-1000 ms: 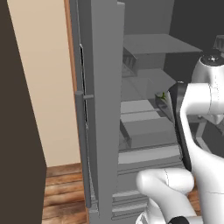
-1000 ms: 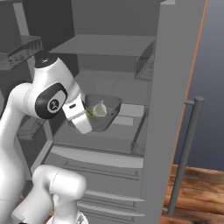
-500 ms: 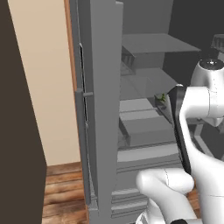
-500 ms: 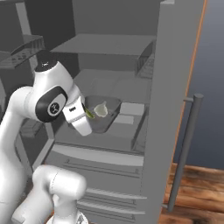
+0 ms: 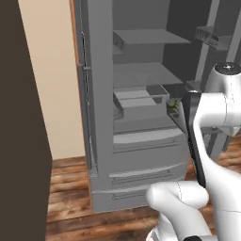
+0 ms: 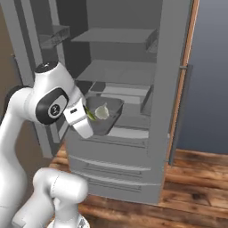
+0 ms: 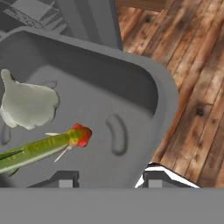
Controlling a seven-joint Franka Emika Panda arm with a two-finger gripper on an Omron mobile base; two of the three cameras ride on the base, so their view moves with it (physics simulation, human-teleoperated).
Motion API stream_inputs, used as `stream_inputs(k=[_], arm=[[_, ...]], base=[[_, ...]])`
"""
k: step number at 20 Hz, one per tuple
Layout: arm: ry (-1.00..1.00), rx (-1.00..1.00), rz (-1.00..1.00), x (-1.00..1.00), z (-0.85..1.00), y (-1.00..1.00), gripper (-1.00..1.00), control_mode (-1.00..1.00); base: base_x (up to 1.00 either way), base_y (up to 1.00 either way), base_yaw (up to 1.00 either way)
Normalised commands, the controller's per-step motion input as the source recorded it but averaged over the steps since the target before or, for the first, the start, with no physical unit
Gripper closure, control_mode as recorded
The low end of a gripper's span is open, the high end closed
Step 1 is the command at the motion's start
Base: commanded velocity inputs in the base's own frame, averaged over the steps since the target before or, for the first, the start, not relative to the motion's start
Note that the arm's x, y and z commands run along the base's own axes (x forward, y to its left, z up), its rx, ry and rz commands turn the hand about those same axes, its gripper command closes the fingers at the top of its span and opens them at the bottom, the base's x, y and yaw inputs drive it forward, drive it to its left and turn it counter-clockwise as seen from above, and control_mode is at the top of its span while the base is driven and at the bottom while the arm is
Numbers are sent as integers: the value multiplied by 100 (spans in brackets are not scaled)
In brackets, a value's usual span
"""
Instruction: Place the tupperware containing the fish and garlic meal in the microwave. Close the microwave door and press the start button to reheat the meal.
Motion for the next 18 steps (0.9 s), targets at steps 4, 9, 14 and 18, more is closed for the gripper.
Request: stream_inputs(k=[4, 9, 14, 18], arm=[[0, 0, 0, 0, 0, 0, 100, 100], [0, 0, 0, 0, 0, 0, 100, 100], [0, 0, 0, 0, 0, 0, 100, 100], [0, 0, 0, 0, 0, 0, 100, 100]], base=[[-53, -15, -16], [-41, -26, -38], [-13, -28, -58], [0, -14, -69]])
